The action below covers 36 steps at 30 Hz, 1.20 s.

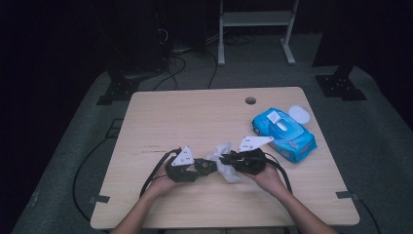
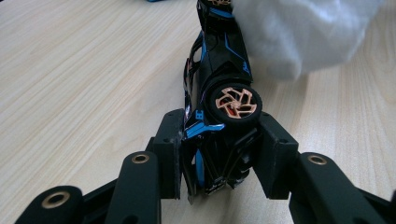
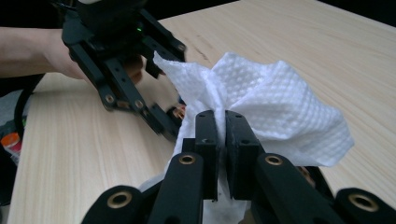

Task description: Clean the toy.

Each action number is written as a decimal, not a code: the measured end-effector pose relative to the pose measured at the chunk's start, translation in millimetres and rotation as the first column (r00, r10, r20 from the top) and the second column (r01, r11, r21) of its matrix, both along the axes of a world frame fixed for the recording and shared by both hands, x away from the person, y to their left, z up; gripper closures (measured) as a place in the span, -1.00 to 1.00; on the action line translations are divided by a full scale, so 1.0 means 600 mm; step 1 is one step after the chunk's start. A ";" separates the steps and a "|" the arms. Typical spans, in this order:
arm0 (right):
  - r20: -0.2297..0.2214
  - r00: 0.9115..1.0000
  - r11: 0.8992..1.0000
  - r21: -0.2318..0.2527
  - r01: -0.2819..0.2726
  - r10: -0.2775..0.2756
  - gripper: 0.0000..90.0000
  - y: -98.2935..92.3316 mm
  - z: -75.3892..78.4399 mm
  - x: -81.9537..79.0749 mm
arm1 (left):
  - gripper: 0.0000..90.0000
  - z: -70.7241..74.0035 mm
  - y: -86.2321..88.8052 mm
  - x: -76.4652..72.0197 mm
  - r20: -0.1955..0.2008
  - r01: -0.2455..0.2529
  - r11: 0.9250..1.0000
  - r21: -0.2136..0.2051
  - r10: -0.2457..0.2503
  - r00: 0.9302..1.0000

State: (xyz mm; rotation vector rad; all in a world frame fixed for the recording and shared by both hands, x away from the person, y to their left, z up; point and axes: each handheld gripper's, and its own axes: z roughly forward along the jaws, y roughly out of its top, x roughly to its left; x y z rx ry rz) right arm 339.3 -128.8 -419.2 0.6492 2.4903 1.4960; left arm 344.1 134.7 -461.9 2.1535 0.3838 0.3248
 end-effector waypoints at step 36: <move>-0.017 1.000 0.997 -0.081 -0.017 0.016 0.86 0.075 -0.013 0.027 | 0.29 0.000 0.003 0.002 -0.009 0.015 1.000 0.001 -0.015 1.000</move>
